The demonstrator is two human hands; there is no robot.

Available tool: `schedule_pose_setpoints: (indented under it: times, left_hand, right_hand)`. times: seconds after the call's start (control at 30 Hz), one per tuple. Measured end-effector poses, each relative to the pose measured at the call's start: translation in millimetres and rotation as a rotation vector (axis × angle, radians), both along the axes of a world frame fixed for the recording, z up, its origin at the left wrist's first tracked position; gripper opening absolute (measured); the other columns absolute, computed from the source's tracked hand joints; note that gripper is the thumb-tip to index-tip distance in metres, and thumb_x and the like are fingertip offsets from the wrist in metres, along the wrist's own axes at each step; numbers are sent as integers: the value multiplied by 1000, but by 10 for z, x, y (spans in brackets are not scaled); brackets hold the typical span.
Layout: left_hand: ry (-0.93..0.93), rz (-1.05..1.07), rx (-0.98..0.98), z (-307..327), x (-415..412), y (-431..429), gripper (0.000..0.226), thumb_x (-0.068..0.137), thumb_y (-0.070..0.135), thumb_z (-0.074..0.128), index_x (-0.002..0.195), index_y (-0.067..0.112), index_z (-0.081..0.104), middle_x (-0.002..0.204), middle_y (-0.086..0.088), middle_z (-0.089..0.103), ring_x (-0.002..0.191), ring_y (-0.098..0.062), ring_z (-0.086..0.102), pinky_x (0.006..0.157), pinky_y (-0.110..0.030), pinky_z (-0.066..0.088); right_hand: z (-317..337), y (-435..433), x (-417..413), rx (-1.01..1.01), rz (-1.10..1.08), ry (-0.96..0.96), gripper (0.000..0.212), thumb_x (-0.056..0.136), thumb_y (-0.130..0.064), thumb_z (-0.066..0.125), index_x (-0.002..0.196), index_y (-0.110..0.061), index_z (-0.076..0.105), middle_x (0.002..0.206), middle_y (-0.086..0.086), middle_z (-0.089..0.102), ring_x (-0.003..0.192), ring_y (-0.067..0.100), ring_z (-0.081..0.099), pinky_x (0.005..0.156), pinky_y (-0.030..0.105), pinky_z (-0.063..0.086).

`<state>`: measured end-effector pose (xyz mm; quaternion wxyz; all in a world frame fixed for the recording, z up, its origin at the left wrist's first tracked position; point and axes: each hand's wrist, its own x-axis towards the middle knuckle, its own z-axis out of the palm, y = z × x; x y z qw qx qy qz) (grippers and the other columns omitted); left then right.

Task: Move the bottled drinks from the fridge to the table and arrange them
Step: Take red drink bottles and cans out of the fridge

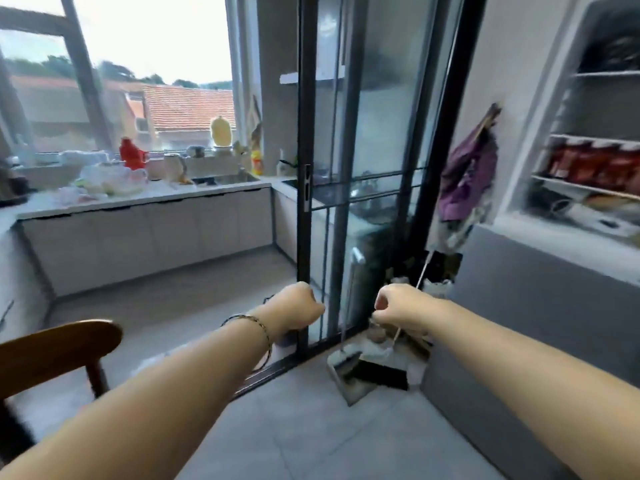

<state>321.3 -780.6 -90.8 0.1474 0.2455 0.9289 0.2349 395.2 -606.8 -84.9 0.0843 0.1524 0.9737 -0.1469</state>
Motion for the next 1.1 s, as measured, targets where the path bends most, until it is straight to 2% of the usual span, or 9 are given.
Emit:
schedule_pose_setpoints:
  times: [0.07,0.2,0.3,0.4,0.5,0.73,0.93,1.0,1.1]
  left_hand:
    - [6,-92,18,134,-251,489,27,90,25,49,93,0,60,85,-13,62,76,-25,61,68,-29,47]
    - [45,-320,0,409,-732,1713,35,93,24,47,105,-5,62,102,-20,67,102,-33,62,82,-33,49]
    - [102,-439,45,606,-893,2576,30,91,24,50,102,0,64,100,-15,68,96,-29,64,77,-30,49]
    - [95,-568,82,745,-954,3502,25,89,22,50,78,3,61,81,-12,67,74,-26,62,64,-27,47]
    - [132,-661,117,833,-950,4216,24,87,18,50,77,0,62,79,-15,67,77,-29,64,64,-27,46]
    - [91,-734,209,872,-982,5911,29,87,17,49,95,-4,66,93,-19,72,88,-31,69,71,-32,53]
    - [97,-719,352,1049,-1077,7235,13,88,16,49,81,9,58,78,-12,64,73,-26,58,69,-32,49]
    - [62,-683,429,1063,-1157,7650,12,89,16,50,91,10,60,86,-8,63,77,-24,57,71,-29,47]
    - [-14,-619,538,999,-1306,8251,22,91,19,51,112,14,55,97,-3,61,78,-17,57,75,-29,50]
  right_hand:
    - [111,432,-100,14,-88,14,28,90,-26,54,110,-9,64,115,9,65,106,25,60,85,30,47]
    - [394,1393,-211,53,-298,41,34,88,-25,55,111,-1,64,119,20,62,110,33,58,86,37,50]
    - [639,2045,-157,72,-441,35,37,90,-28,54,113,0,64,118,19,64,108,32,61,91,40,49]
    - [806,2787,-68,107,-564,78,34,92,-27,54,113,-2,65,117,15,65,107,29,60,95,39,48]
    - [943,3353,24,165,-647,113,30,91,-27,54,113,-10,65,118,8,64,107,24,59,91,32,47]
    - [1072,4879,65,203,-735,151,28,89,-31,56,106,-12,67,116,6,65,104,24,61,89,37,51]
    - [1175,6158,-101,209,-832,327,9,88,-23,56,83,-20,63,102,3,67,89,20,61,79,33,51]
    - [1150,6547,-207,142,-899,460,8,89,-20,54,87,-20,62,102,1,65,84,18,61,73,30,50]
    - [1040,7113,-378,81,-971,598,12,89,-19,54,97,-21,62,111,2,63,96,21,60,84,35,51]
